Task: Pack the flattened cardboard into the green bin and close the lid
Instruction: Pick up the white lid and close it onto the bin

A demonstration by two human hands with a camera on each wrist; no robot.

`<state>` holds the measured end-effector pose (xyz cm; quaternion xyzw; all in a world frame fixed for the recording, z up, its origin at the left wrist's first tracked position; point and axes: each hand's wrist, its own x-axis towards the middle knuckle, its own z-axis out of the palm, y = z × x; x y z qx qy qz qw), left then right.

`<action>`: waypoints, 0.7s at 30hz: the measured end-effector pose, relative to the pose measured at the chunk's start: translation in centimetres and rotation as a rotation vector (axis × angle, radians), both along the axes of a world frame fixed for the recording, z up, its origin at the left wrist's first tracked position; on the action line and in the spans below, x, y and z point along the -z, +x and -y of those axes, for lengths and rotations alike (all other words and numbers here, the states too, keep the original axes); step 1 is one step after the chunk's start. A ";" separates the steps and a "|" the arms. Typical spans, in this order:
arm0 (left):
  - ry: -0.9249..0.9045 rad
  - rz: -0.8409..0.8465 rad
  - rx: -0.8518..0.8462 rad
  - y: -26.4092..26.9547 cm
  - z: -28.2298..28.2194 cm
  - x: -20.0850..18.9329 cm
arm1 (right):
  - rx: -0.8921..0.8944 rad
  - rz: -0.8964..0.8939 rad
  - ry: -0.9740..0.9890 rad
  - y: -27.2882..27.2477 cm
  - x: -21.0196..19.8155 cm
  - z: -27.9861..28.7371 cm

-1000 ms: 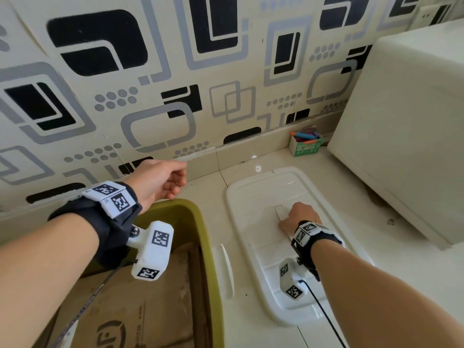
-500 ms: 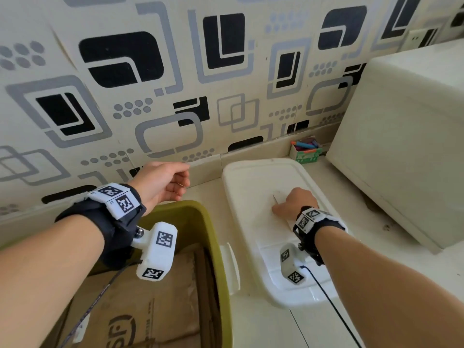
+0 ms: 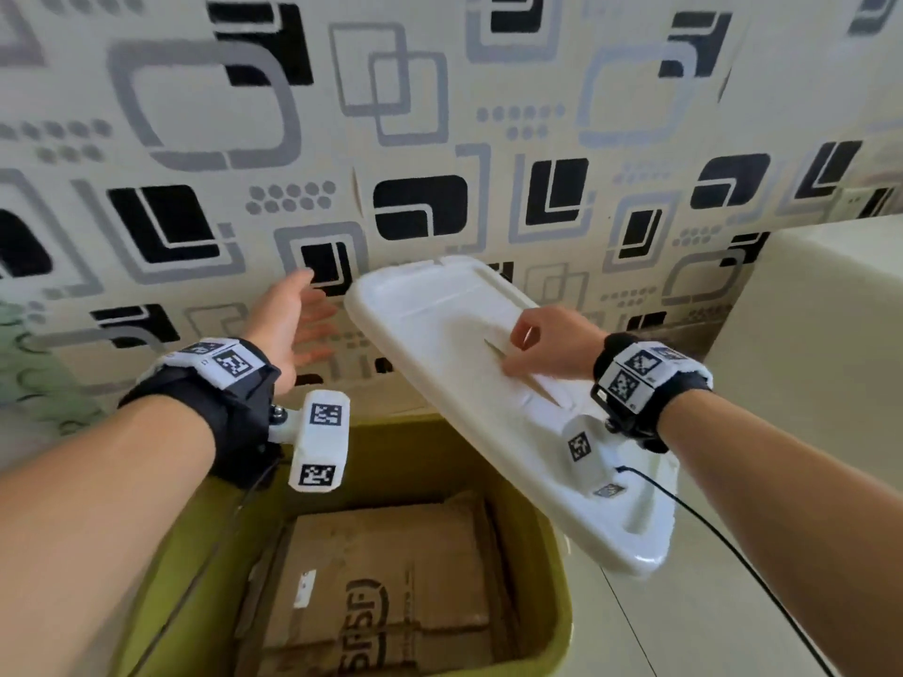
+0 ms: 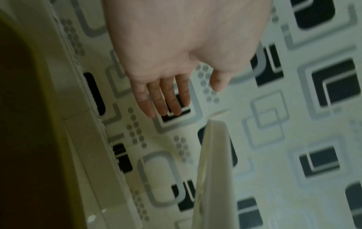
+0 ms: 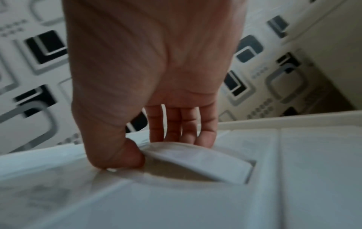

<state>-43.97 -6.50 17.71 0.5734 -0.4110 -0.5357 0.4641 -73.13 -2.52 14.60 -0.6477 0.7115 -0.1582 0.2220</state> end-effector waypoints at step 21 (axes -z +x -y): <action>0.292 0.399 -0.066 17.1 -5.7 8.2 | -0.632 -0.362 0.225 23.7 4.0 -4.5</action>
